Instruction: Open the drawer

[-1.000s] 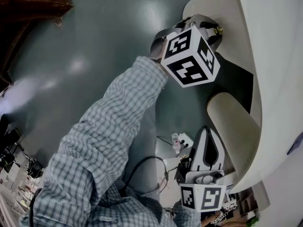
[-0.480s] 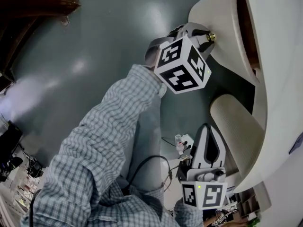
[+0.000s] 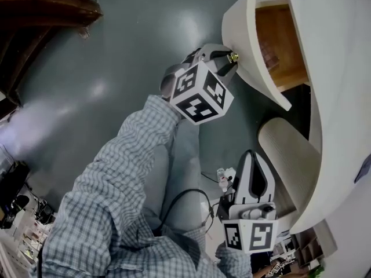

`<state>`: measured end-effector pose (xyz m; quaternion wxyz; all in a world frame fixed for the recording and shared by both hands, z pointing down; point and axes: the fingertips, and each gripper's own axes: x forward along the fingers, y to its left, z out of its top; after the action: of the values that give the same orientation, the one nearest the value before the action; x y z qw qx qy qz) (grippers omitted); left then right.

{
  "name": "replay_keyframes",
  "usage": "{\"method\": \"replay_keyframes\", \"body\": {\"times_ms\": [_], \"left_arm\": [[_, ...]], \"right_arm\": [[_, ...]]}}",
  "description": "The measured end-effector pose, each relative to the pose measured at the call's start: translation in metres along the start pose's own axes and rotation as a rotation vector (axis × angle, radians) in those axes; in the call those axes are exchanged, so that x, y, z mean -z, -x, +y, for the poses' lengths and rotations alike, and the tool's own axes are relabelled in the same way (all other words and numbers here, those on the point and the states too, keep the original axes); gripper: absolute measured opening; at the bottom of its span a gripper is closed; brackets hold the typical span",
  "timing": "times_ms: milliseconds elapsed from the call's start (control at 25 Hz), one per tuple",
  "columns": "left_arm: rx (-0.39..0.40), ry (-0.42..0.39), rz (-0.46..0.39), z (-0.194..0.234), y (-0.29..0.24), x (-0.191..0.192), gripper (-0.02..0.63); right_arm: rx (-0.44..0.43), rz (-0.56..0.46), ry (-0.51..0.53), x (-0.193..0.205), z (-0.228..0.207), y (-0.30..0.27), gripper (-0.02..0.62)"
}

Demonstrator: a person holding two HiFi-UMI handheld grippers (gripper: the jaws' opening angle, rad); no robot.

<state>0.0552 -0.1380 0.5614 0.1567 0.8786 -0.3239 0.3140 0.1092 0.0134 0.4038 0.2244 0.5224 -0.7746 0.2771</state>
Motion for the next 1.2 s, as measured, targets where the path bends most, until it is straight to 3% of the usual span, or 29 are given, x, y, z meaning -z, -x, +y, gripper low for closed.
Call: {"method": "replay_keyframes", "body": {"times_ms": [840,1200], "left_arm": [[-0.005,-0.016,0.131,-0.002,0.063,0.06,0.109],[0.009,0.043,0.176,-0.004,0.071,0.066,0.11]], "right_arm": [[-0.002,-0.037,0.014,-0.027,0.026,0.017,0.008],[0.009,-0.051,0.022,-0.044,0.028,0.029,0.009]]}}
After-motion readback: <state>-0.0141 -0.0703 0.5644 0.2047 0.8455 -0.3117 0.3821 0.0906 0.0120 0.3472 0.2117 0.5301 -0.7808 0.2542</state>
